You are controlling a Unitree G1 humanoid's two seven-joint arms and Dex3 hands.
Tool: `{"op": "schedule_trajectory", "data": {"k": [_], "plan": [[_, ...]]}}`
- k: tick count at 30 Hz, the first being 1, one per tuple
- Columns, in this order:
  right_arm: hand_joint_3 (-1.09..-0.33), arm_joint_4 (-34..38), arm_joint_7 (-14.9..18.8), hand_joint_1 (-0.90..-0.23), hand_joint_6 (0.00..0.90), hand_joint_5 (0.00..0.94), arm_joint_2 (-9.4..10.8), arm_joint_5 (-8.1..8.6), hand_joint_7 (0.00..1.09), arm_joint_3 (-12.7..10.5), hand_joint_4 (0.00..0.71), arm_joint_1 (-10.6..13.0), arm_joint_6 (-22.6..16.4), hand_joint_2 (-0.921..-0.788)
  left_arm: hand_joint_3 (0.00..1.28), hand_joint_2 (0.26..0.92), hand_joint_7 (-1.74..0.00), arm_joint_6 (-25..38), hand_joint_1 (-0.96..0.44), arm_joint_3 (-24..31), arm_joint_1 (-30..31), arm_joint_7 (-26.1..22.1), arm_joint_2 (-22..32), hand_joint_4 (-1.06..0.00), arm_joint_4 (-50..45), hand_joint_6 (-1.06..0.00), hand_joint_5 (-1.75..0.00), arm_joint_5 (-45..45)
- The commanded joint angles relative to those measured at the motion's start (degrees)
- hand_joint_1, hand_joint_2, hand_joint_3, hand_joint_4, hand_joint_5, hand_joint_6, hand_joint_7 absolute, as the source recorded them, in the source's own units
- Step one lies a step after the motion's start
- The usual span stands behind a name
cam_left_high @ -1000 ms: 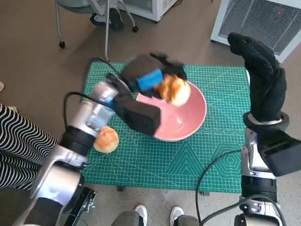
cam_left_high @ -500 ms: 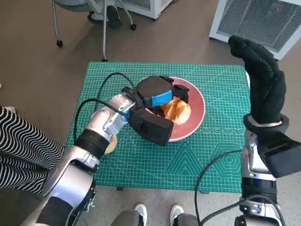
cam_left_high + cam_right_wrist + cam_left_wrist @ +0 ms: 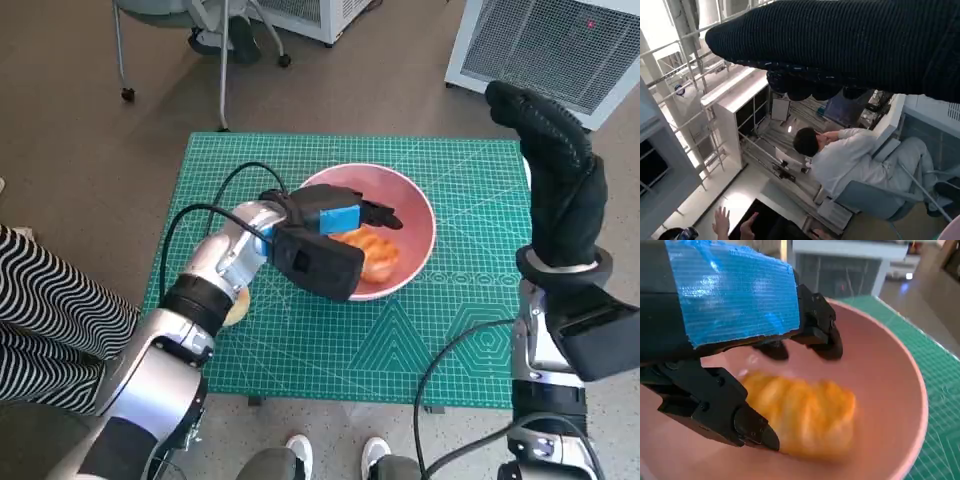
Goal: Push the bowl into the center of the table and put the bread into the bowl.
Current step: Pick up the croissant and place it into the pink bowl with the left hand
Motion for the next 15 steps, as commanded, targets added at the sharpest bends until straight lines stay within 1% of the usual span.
{"op": "schedule_trajectory", "data": {"k": [1,8,11,15], "plan": [[-0.703,1.0,-0.5,-0.731,0.01,0.0,0.5,-0.23,0.56,-0.1,0.188,1.3,0.0,-0.921,0.07,0.722,-0.01,-0.4,-0.22,3.1,0.9,-4.8,3.9,-0.01,-7.0,-0.18,0.0,-4.1],[-0.711,1.6,-0.8,-0.724,0.006,0.0,0.6,-0.73,0.56,0.0,0.186,0.8,-0.5,-0.921,0.04,0.698,0.0,0.9,-0.25,8.4,3.6,-11.8,9.5,0.0,-17.7,-0.16,0.0,-11.0],[-0.713,1.7,-0.8,-0.723,0.006,0.0,0.5,-0.65,0.56,0.1,0.186,0.7,-0.6,-0.921,0.04,0.695,0.0,1.2,-0.25,11.7,5.0,-14.8,13.1,0.0,-22.2,-0.15,0.0,-15.0],[-0.714,1.7,-0.7,-0.723,0.006,0.0,0.3,-0.44,0.56,0.1,0.185,0.7,-0.6,-0.921,0.03,0.697,0.0,0.8,-0.25,15.6,7.1,-17.5,17.2,0.0,-26.1,-0.14,0.0,-19.5]]}}
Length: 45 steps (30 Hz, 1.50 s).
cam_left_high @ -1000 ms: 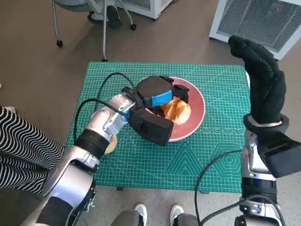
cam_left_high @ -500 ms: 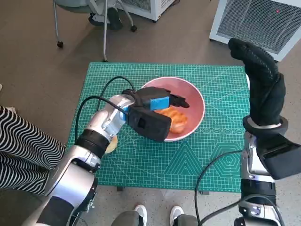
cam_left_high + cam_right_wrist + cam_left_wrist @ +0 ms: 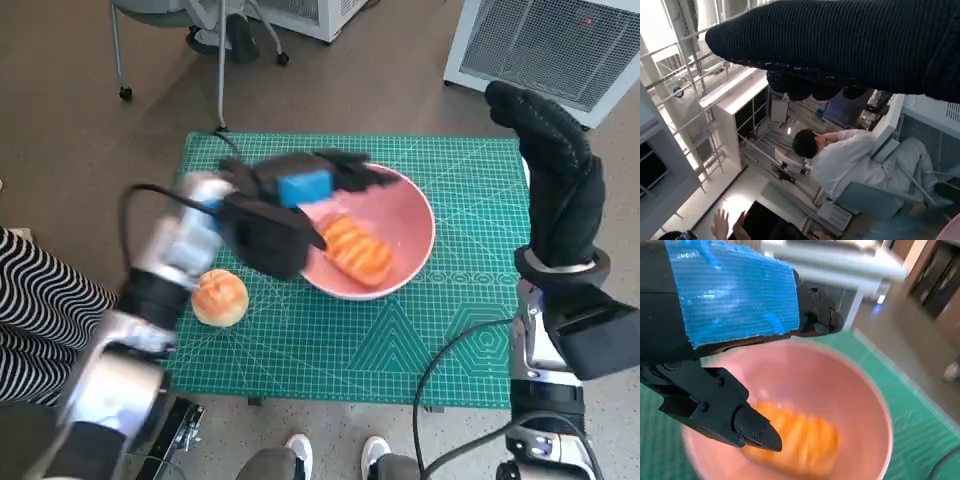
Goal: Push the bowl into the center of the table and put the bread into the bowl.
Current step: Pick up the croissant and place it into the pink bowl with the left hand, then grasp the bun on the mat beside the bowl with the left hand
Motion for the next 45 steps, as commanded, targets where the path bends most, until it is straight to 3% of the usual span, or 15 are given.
{"op": "schedule_trajectory", "data": {"k": [1,7,13,18,25,32,45], "plan": [[-0.714,0.7,-0.1,-0.723,0.006,0.0,0.1,-0.22,0.56,0.0,0.186,0.8,0.2,-0.921,0.03,0.701,0.0,-0.2,-0.26,4.7,3.5,-3.5,5.5,0.0,-4.8,-0.13,0.0,-5.5],[-0.713,0.8,0.3,-0.724,0.006,0.0,-0.3,0.42,0.56,-0.2,0.186,0.7,0.2,-0.921,0.04,0.722,0.0,0.4,-0.32,8.2,7.0,-5.7,11.1,0.0,-8.9,-0.11,0.0,-8.0],[-0.712,1.1,0.6,-0.723,0.007,0.001,-0.5,0.82,0.56,-0.3,0.187,0.5,0.2,-0.921,0.04,0.736,0.0,7.0,-0.43,8.6,10.1,-9.1,17.6,0.0,-15.9,-0.11,0.0,-5.7],[-0.713,1.3,0.6,-0.718,0.008,0.001,-0.5,1.0,0.56,-0.4,0.187,0.3,0.2,-0.921,0.03,0.719,0.0,9.5,-0.42,8.9,13.0,-11.7,20.2,0.0,-18.8,-0.11,0.0,-6.4],[-0.714,1.7,0.8,-0.71,0.009,0.001,-0.4,1.24,0.56,-0.3,0.187,-0.1,0.3,-0.921,0.02,0.704,-0.01,8.1,-0.36,8.9,16.6,-13.6,21.0,0.0,-18.7,-0.12,0.0,-8.2],[-0.714,1.6,0.8,-0.71,0.009,0.001,-0.2,1.44,0.55,-0.1,0.187,-0.3,0.4,-0.921,0.02,0.695,0.0,8.1,-0.32,7.8,19.7,-12.3,20.9,0.0,-18.7,-0.12,0.0,-5.8],[-0.717,1.6,1.1,-0.7,0.01,0.0,0.2,1.88,0.55,0.2,0.187,-0.3,0.5,-0.921,0.01,0.694,-0.01,11.4,-0.29,2.3,19.7,-13.0,19.0,0.0,-16.2,-0.14,0.0,0.0]]}}
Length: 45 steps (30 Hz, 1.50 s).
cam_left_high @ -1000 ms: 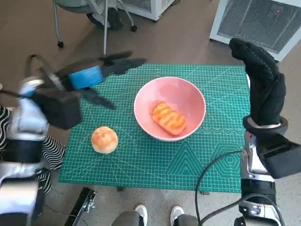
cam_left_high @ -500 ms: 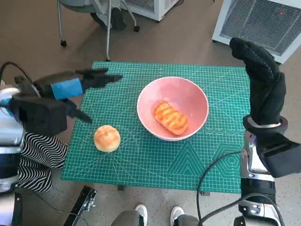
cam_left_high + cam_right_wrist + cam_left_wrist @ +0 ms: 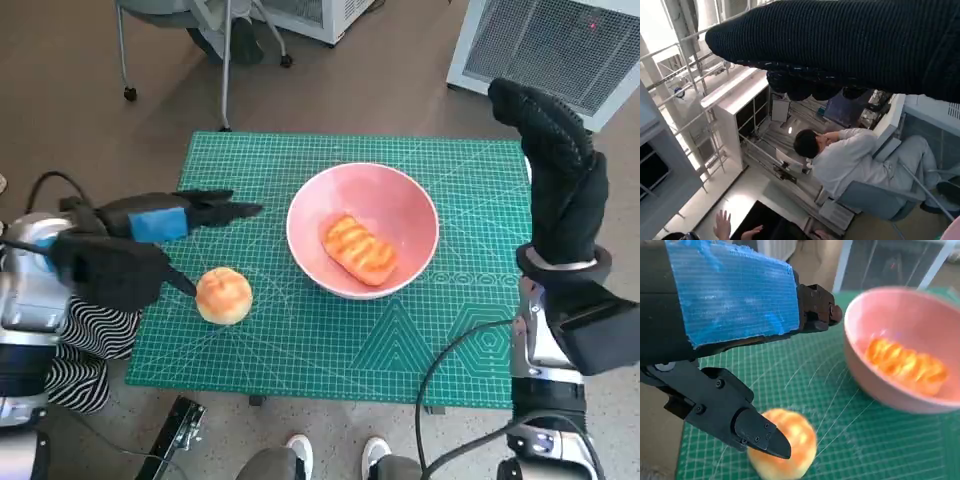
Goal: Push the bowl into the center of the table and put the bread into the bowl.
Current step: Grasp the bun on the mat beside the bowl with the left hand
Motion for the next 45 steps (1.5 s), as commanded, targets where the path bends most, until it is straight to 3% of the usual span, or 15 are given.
{"op": "schedule_trajectory", "data": {"k": [1,8,23,31,33,35,36,37,38,39,40,41,42,43,45], "plan": [[-0.717,0.2,0.7,-0.7,0.01,0.0,0.4,0.76,0.55,0.3,0.187,0.5,0.6,-0.921,0.01,0.695,-0.01,2.3,-0.28,-2.6,-0.2,-0.6,-1.3,0.0,1.5,-0.14,0.0,2.4],[-0.716,-0.5,0.9,-0.702,0.01,0.0,0.3,1.31,0.55,0.3,0.187,0.8,1.1,-0.921,0.01,0.699,-0.01,5.0,-0.21,-6.1,-1.8,-1.4,-3.0,0.0,6.3,-0.14,0.0,5.5],[-0.715,-2.7,1.5,-0.695,0.013,0.001,-0.4,2.5,0.55,-0.4,0.189,1.7,3.5,-0.921,0.01,0.696,0.0,2.0,-0.23,-14.3,-8.1,2.7,-8.8,0.0,26.2,-0.13,0.0,14.7],[-0.712,-4.2,1.5,-0.699,0.013,0.001,-0.3,2.72,0.55,-0.5,0.189,2.3,4.7,-0.921,0.0,0.692,-0.04,2.3,-0.17,-17.7,-10.9,5.9,-11.9,-0.08,34.8,-0.25,-0.02,18.4],[-0.711,-4.5,1.5,-0.699,0.013,0.001,-0.3,2.68,0.55,-0.6,0.189,2.5,4.9,-0.921,0.01,0.698,-0.05,2.5,-0.14,-18.1,-11.2,6.7,-12.3,-0.14,35.7,-0.32,-0.03,19.0],[-0.711,-4.8,1.5,-0.699,0.012,0.001,-0.3,2.69,0.55,-0.6,0.189,2.6,5.1,-0.921,0.02,0.717,-0.07,2.5,-0.12,-18.5,-11.3,7.9,-12.6,-0.28,36.2,-0.42,-0.04,19.6],[-0.71,-4.8,1.5,-0.699,0.012,0.001,-0.2,2.67,0.55,-0.6,0.189,2.6,5.2,-0.921,0.03,0.728,-0.09,2.4,-0.1,-18.7,-11.3,8.5,-12.7,-0.41,36.5,-0.52,-0.05,19.9],[-0.71,-4.9,1.4,-0.699,0.012,0.001,-0.2,2.67,0.55,-0.7,0.189,2.7,5.2,-0.921,0.03,0.731,-0.1,2.1,-0.1,-18.8,-11.2,9.6,-12.6,-0.44,36.2,-0.54,-0.05,20.1],[-0.71,-5.0,1.4,-0.699,0.013,0.001,-0.2,2.65,0.55,-0.7,0.189,2.7,5.3,-0.921,0.04,0.747,-0.15,1.9,-0.09,-18.8,-11.1,10.4,-12.5,-0.57,36.1,-0.62,-0.08,20.3],[-0.71,-5.0,1.4,-0.699,0.013,0.001,-0.2,2.72,0.55,-0.8,0.189,2.7,5.4,-0.921,0.04,0.752,-0.18,1.4,-0.09,-18.6,-10.8,11.4,-12.3,-0.62,35.4,-0.65,-0.09,20.3],[-0.709,-5.0,1.4,-0.699,0.013,0.001,-0.2,2.77,0.55,-0.8,0.189,2.8,5.4,-0.921,0.05,0.785,-0.38,0.3,-0.15,-18.0,-10.1,12.5,-11.7,-0.69,34.2,-0.66,-0.12,19.8],[-0.709,-5.0,1.5,-0.699,0.012,0.001,-0.2,2.81,0.55,-0.9,0.189,2.8,5.5,-0.921,0.05,0.828,-0.66,-0.5,-0.15,-17.5,-9.7,13.2,-11.4,-0.74,33.4,-0.67,-0.35,19.4],[-0.708,-5.1,1.4,-0.698,0.012,0.001,-0.2,2.76,0.55,-0.9,0.189,2.8,5.5,-0.921,0.04,0.857,-0.83,-2.1,-0.1,-16.5,-9.0,13.8,-10.7,-0.76,31.8,-0.66,-0.61,18.2],[-0.708,-5.1,1.4,-0.698,0.012,0.001,-0.2,2.71,0.55,-0.9,0.189,2.8,5.6,-0.921,0.04,0.871,-0.9,-3.1,-0.06,-15.8,-8.5,14.1,-10.2,-0.79,30.8,-0.67,-0.77,17.4],[-0.707,-5.1,1.3,-0.696,0.013,0.001,-0.1,2.67,0.55,-0.9,0.189,2.8,5.6,-0.921,0.03,0.883,-0.97,-5.1,-0.03,-14.2,-7.6,14.1,-9.3,-0.81,28.8,-0.68,-0.92,15.5]]}}
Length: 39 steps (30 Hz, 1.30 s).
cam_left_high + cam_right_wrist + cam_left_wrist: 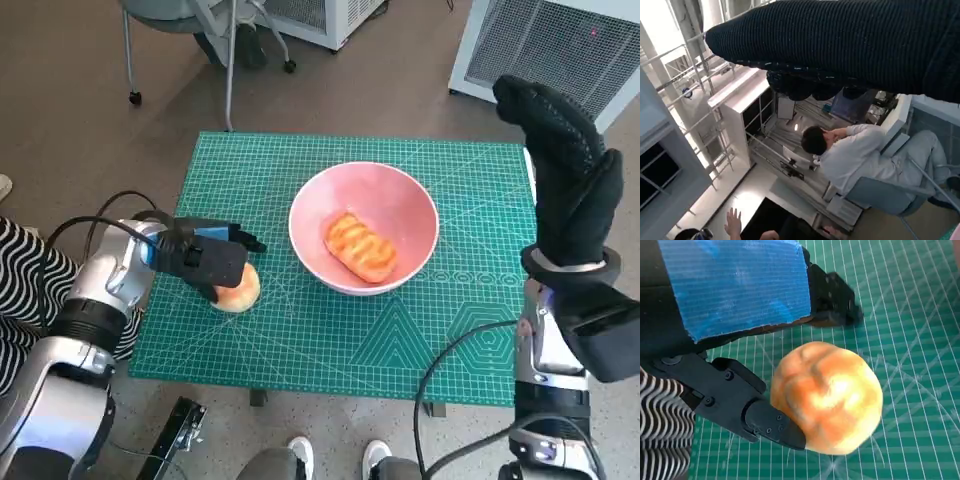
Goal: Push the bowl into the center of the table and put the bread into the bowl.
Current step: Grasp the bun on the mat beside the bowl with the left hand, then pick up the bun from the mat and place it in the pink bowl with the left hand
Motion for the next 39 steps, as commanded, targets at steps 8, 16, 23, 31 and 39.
{"op": "schedule_trajectory", "data": {"k": [8,16,23,31,39], "plan": [[-0.707,0.3,0.2,-0.691,0.013,0.001,0.3,0.77,0.55,-0.5,0.189,1.2,1.0,-0.921,0.02,0.907,-1.08,-6.2,0.0,8.3,5.4,-4.5,3.2,-0.79,-11.8,-0.68,-1.08,-11.9],[-0.707,0.6,0.3,-0.692,0.013,0.001,0.3,1.02,0.55,-0.6,0.189,1.0,1.1,-0.921,0.02,0.919,-1.15,-4.8,0.0,14.1,5.4,-8.8,4.2,-0.75,-21.2,-0.67,-1.07,-19.4],[-0.707,0.4,0.4,-0.692,0.013,0.0,0.2,1.15,0.55,-0.8,0.189,1.2,0.9,-0.921,0.02,0.92,-1.18,-2.8,0.0,18.1,3.6,-9.3,3.8,-0.76,-26.5,-0.66,-1.05,-23.7],[-0.707,0.2,0.3,-0.693,0.013,0.0,0.2,1.13,0.55,-1.0,0.188,1.2,1.0,-0.921,0.02,0.912,-1.17,-1.2,0.0,21.0,0.2,-7.6,2.1,-0.79,-29.5,-0.67,-1.01,-26.5],[-0.7,0.3,0.5,-0.705,0.013,0.0,0.0,0.94,0.55,-1.1,0.189,1.4,0.6,-0.921,0.01,0.902,-1.15,0.2,0.0,21.7,-4.2,-3.9,-1.8,-0.81,-31.3,-0.7,-0.98,-26.5]]}}
